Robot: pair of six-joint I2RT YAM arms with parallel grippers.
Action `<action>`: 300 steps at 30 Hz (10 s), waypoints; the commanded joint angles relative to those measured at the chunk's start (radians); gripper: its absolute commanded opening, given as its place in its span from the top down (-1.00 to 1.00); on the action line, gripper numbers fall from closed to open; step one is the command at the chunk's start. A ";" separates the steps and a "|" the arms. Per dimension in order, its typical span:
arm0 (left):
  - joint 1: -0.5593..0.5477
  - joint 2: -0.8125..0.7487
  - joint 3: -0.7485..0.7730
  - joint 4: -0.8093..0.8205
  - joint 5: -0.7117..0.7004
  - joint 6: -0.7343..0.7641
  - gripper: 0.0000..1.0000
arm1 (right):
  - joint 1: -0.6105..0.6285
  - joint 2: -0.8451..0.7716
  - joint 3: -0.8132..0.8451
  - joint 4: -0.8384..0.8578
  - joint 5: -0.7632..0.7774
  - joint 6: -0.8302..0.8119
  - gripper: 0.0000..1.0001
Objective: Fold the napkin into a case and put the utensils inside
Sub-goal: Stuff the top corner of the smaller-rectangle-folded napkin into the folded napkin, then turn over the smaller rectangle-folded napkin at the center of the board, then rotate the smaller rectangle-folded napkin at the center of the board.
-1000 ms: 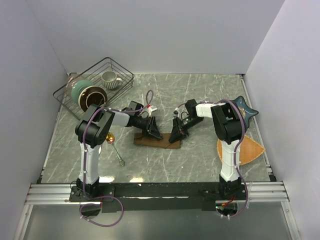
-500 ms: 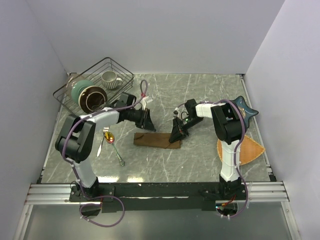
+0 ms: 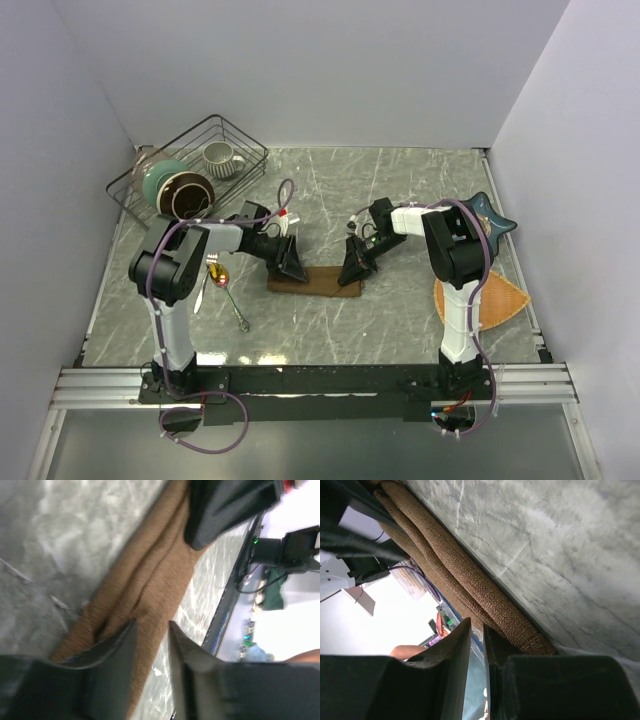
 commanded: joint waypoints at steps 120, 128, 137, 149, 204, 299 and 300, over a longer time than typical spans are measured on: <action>-0.218 -0.180 0.290 -0.362 -0.256 1.105 0.43 | 0.149 -0.076 0.174 -0.024 0.082 -0.227 1.00; -0.086 -0.322 0.362 -0.341 -0.189 0.871 -0.39 | 0.103 -0.174 0.184 -0.105 0.212 -0.324 1.00; 0.103 -0.450 0.295 -0.249 -0.204 0.575 -0.99 | 0.121 -0.318 0.191 -0.082 0.649 -0.506 1.00; 0.259 -0.488 0.163 -0.204 -0.182 0.332 -0.99 | 0.354 -0.447 -0.095 0.348 1.223 -0.680 1.00; 0.312 -0.636 -0.029 -0.193 -0.132 0.301 -0.86 | 0.807 -0.721 -0.588 0.814 1.311 -0.815 -0.92; -0.078 -0.196 0.225 -0.314 -0.452 0.621 0.37 | 0.048 -0.454 0.110 -0.292 0.651 -0.315 -0.68; -0.081 -0.169 0.263 -0.336 -0.468 0.640 0.40 | 0.037 -0.452 0.102 -0.292 0.669 -0.294 -0.65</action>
